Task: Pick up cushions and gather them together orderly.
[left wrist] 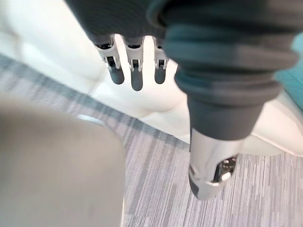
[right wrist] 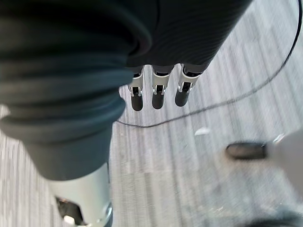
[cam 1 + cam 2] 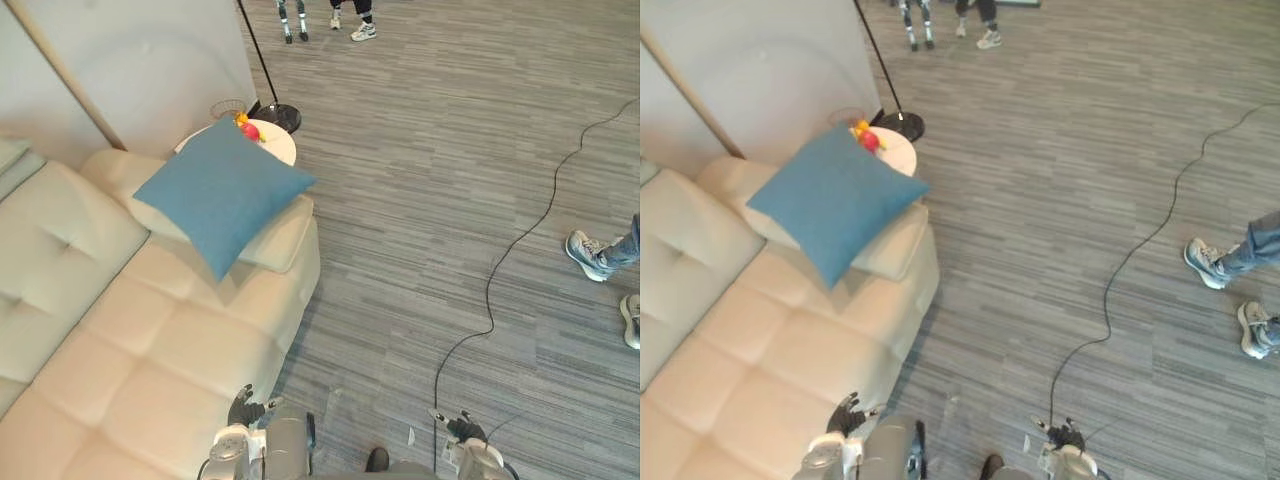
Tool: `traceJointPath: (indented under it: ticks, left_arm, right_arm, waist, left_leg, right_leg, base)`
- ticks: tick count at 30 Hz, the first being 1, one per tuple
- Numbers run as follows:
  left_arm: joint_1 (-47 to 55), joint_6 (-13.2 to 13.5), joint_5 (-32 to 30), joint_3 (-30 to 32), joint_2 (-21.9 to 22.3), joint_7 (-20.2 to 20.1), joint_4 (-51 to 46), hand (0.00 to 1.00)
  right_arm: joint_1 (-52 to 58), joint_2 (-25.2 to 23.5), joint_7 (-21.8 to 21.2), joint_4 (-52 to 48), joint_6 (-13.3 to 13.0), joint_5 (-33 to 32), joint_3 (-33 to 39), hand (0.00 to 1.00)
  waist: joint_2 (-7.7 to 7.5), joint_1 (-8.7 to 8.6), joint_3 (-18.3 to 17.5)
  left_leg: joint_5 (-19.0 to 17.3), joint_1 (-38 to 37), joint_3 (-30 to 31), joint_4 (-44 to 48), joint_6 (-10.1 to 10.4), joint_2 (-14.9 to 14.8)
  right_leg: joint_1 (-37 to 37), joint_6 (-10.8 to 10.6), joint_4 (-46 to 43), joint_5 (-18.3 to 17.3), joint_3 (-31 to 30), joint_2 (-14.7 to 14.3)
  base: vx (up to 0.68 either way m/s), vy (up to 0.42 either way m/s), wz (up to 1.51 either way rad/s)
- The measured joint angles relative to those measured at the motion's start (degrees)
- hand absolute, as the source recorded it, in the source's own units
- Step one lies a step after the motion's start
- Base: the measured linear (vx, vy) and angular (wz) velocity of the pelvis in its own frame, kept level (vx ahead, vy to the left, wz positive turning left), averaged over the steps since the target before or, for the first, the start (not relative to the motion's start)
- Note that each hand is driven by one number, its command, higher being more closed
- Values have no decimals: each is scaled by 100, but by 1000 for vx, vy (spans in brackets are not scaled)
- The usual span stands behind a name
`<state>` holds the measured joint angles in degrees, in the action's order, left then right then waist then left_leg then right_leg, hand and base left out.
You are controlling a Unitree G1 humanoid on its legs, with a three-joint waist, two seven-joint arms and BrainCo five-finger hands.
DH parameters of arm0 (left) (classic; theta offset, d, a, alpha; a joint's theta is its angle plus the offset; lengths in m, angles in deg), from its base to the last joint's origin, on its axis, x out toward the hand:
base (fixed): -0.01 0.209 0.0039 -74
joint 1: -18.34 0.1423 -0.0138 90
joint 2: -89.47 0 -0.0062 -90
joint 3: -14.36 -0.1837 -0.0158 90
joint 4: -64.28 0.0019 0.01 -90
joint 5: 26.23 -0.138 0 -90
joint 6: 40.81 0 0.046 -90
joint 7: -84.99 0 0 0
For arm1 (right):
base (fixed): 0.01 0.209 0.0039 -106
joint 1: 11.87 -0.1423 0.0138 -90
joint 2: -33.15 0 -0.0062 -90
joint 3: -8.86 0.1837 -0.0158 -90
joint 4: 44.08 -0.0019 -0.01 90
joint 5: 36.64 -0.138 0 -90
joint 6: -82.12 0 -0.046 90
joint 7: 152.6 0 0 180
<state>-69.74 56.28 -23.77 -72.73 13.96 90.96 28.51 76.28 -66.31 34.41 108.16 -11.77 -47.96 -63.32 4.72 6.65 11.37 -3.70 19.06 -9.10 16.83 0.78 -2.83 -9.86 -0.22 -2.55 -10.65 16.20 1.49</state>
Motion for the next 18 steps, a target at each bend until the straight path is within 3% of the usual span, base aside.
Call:
traceJointPath:
  ticks: [1, 2, 3, 4, 6, 7, 9, 10, 12, 13, 15, 17, 18]
  left_arm:
    - [-23, 1, -13, 20, -73, 4, -4, 0]
    - [-38, -4, -15, 23, -94, -1, -11, 0]
    - [-92, -5, -13, 21, -138, -3, -4, 0]
    - [-95, -4, -5, 80, -116, -24, -6, 0]
    - [-78, -7, -2, 123, -105, -32, 18, 0]
    - [-78, -26, 2, 109, -112, -37, 105, 0]
    - [-70, -45, -1, 48, -168, -41, 155, 0]
    - [-43, -129, -1, -99, -268, -48, 240, 0]
    - [11, -128, 4, -170, -275, -37, 221, 0]
    - [-1, -130, 7, -170, -309, -15, 217, 0]
    - [-68, -128, 7, -166, -324, 4, 193, 0]
    - [-90, -126, 5, -165, -294, 11, 144, 0]
    - [-115, -127, 0, -164, -272, 36, 145, 0]
  right_arm:
    - [10, -162, 26, -5, -1, 1, -10, 0]
    - [-1, -186, 27, -12, -4, 2, -10, 0]
    - [24, -214, 27, 0, -2, 1, -10, 0]
    - [18, -209, 18, -3, -2, 6, -11, 0]
    - [39, -200, 19, -3, -3, 10, -9, 0]
    - [80, -216, -12, 4, -5, 13, 0, 0]
    - [156, -247, -33, 4, -3, 14, 5, 0]
    - [318, -262, -43, -1, 7, 16, 10, 0]
    - [415, -262, -47, -10, 14, 6, 17, 0]
    - [407, -246, -50, -18, 8, 19, 26, 0]
    - [374, -241, -50, -31, 5, 19, 26, 0]
    - [298, -240, -52, -32, 3, 17, 15, 0]
    - [293, -259, -57, -49, 3, 16, 9, 0]
  waist:
    - [-209, 63, -25]
    - [-255, 52, -18]
    - [-351, 50, -7]
    - [-358, 76, -11]
    - [-340, 90, -44]
    - [-344, 61, -79]
    - [-375, 15, -76]
    - [-395, -71, -88]
    - [-395, -72, -93]
    - [-388, -90, -103]
    - [-415, -134, -131]
    - [-396, -157, -121]
    - [-393, -183, -120]
  left_leg:
    - [354, -206, -187, -188, -268, 193]
    - [308, -197, -197, -178, -314, 237]
    - [170, -119, -246, 78, -451, 273]
    - [-278, 9, -287, 689, -558, 231]
    - [-663, -105, -299, 877, -545, 220]
    - [-999, -433, -250, 784, -493, 278]
    - [-1054, -776, -115, 625, -493, 403]
    - [-1072, -1353, 140, 325, -504, 530]
    - [-1070, -1747, 298, 118, -500, 565]
    - [-1071, -1964, 530, 16, -496, 566]
    - [-1131, -2049, 902, 8, -388, 550]
    - [-1234, -2172, 1344, 15, -213, 475]
    - [-1311, -2258, 1685, 40, -81, 398]
  right_leg:
    - [-183, -125, 39, -136, -161, 164]
    - [-196, -126, 65, -134, -170, 202]
    - [-219, -190, 83, -81, -231, 282]
    - [-306, -267, -18, -25, -422, 324]
    - [-261, -386, -491, -99, -580, 362]
    - [344, -685, -2221, -199, -655, 542]
    - [994, -1059, -3755, -127, -726, 729]
    - [1355, -925, -4762, -335, -575, 856]
    - [1527, -733, -4759, -528, -267, 964]
    - [1804, -597, -4370, -644, -58, 969]
    - [2138, -540, -3713, -653, -81, 905]
    - [2458, -482, -2960, -548, -623, 716]
    - [2544, -501, -2375, -264, -1311, 499]
  base:
    - [513, 121, -14]
    - [557, 93, -12]
    - [516, 103, -6]
    - [607, 132, -7]
    - [446, 144, -6]
    - [409, 155, -4]
    - [440, 118, 39]
    - [566, 64, 90]
    - [459, 12, 74]
    - [416, -71, 86]
    - [438, -133, 107]
    - [345, -213, 114]
    - [473, -423, 142]
